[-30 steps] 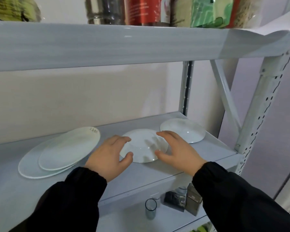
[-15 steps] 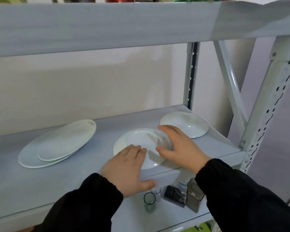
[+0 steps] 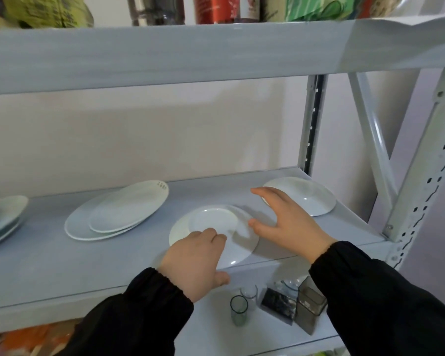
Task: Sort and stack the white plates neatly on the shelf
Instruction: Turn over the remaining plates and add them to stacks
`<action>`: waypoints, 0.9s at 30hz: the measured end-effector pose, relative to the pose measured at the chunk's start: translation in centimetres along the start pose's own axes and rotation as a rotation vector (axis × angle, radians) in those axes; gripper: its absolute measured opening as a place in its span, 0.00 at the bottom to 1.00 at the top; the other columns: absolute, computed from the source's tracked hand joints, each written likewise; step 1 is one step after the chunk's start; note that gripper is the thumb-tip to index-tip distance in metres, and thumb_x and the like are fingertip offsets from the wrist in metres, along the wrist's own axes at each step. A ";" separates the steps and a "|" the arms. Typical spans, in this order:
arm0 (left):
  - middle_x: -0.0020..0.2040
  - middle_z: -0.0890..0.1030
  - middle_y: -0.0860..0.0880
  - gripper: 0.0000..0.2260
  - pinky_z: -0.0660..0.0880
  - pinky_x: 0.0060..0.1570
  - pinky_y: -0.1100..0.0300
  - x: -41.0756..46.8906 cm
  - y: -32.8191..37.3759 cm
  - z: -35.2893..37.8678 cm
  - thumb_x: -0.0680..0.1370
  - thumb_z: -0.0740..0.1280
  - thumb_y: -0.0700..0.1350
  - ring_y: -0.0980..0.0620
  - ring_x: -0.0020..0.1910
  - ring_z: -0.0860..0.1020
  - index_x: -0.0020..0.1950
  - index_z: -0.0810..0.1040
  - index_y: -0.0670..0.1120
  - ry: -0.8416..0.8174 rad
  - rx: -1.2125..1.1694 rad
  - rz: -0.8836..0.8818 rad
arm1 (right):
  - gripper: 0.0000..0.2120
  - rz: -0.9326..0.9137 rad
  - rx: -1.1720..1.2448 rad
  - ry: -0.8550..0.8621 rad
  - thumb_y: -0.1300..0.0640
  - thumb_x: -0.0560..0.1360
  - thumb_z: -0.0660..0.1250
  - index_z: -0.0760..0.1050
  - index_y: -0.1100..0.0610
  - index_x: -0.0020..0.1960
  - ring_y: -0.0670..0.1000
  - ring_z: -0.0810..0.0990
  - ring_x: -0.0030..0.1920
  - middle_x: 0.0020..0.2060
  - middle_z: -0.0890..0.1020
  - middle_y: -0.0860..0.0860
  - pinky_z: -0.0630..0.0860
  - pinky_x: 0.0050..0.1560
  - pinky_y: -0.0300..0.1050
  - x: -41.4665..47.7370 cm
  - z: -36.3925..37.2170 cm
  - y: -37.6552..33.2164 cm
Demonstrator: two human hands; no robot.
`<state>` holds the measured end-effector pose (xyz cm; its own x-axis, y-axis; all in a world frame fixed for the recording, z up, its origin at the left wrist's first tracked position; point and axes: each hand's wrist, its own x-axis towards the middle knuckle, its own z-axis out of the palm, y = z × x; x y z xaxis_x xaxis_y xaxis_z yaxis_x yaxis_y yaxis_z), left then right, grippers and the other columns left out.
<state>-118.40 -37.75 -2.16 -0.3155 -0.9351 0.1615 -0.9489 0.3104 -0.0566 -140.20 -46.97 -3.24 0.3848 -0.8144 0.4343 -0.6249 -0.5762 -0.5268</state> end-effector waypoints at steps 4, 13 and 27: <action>0.72 0.58 0.56 0.40 0.68 0.64 0.57 0.3 -0.9 1.0 0.71 0.64 0.67 0.52 0.68 0.65 0.77 0.54 0.52 -0.038 -0.164 -0.061 | 0.35 0.002 0.010 0.011 0.34 0.71 0.63 0.64 0.44 0.75 0.41 0.65 0.72 0.72 0.68 0.43 0.65 0.72 0.42 -0.3 -0.1 -0.2; 0.68 0.63 0.54 0.34 0.62 0.64 0.64 0.3 0.0 1.8 0.73 0.65 0.60 0.54 0.68 0.62 0.76 0.58 0.51 0.100 -0.130 0.069 | 0.35 0.049 0.040 0.011 0.34 0.71 0.63 0.64 0.44 0.76 0.39 0.64 0.71 0.72 0.68 0.42 0.62 0.68 0.36 -0.2 0.0 -0.3; 0.63 0.66 0.62 0.37 0.58 0.64 0.70 -0.1 -3.8 2.2 0.62 0.62 0.73 0.63 0.66 0.60 0.69 0.69 0.60 0.145 -0.366 0.030 | 0.36 0.092 -0.019 -0.113 0.33 0.71 0.64 0.62 0.43 0.76 0.41 0.64 0.72 0.73 0.67 0.41 0.62 0.68 0.38 0.0 1.0 0.1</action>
<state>-114.75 -39.18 -4.14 -0.3156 -0.8989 0.3039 -0.8692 0.4023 0.2873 -139.59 -47.13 -4.05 0.3989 -0.8668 0.2992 -0.6734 -0.4984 -0.5460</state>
